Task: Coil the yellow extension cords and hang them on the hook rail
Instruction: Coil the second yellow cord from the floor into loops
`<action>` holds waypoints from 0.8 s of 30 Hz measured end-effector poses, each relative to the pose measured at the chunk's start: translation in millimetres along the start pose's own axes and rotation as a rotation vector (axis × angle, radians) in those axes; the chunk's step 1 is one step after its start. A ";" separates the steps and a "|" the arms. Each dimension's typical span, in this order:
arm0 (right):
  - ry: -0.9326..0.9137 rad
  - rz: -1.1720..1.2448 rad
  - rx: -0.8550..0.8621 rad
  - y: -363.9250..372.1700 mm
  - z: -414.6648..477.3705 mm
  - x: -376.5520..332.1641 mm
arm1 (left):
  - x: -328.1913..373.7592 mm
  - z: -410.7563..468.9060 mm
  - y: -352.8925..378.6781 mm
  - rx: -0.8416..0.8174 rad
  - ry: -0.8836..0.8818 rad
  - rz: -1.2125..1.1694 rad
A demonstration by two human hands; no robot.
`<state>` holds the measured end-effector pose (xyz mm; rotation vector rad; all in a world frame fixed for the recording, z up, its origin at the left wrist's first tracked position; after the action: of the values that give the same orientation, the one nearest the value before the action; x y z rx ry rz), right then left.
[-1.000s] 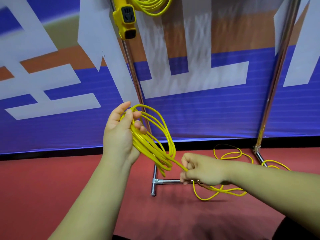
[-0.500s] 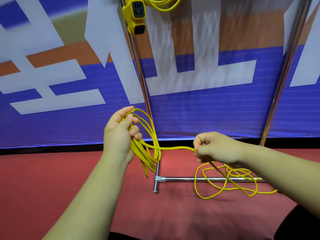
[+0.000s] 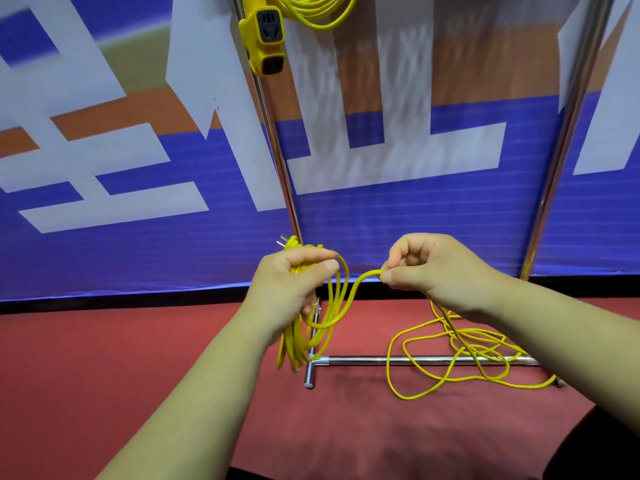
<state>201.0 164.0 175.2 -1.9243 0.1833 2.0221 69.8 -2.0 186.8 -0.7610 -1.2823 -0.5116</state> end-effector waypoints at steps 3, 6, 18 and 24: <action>-0.031 -0.014 -0.005 0.2 -2.1 -8.4 | 1.6 -1.2 14.0 -0.086 -0.008 0.089; -0.059 -0.026 -0.005 -1.9 -2.4 -13.0 | -1.7 -1.2 28.2 -0.182 -0.043 0.148; 0.019 -0.146 -0.235 -15.9 -2.9 1.7 | 5.1 15.7 2.8 0.075 0.010 -0.004; 0.146 -0.234 -0.220 -31.1 -5.8 19.5 | -11.1 22.2 -43.2 0.340 -0.024 -0.222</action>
<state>216.3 194.2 159.8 -2.1139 -0.2294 1.8128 21.6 -14.7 187.5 -0.3434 -1.4384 -0.4464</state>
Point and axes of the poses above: each hand's wrist, its own z-axis towards the middle knuckle, its own y-axis out of the palm, x = y × z, the point moved 7 cm from there along z, towards the middle knuckle, and after that the axes turned 6 degrees about -x, right-handed, at the moved point
